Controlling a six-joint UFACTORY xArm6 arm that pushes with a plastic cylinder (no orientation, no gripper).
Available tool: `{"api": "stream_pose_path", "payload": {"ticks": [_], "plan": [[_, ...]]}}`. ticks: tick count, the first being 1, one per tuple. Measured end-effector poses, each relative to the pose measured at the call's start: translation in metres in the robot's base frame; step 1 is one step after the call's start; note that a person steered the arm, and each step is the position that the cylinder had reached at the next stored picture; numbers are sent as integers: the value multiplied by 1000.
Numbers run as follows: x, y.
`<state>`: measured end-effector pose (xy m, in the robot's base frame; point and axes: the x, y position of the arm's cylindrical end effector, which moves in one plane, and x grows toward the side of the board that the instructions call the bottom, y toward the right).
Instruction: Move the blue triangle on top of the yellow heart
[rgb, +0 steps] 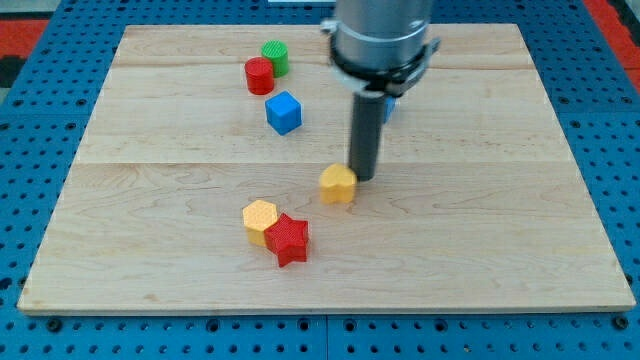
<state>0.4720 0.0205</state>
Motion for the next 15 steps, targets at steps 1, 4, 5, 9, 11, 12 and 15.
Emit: {"api": "stream_pose_path", "payload": {"ticks": [1,4,5,9,11,12,15], "plan": [[27,-32],[-126,132],[-167,93],[-154,14],[-88,52],[-85,16],[-29,-74]]}}
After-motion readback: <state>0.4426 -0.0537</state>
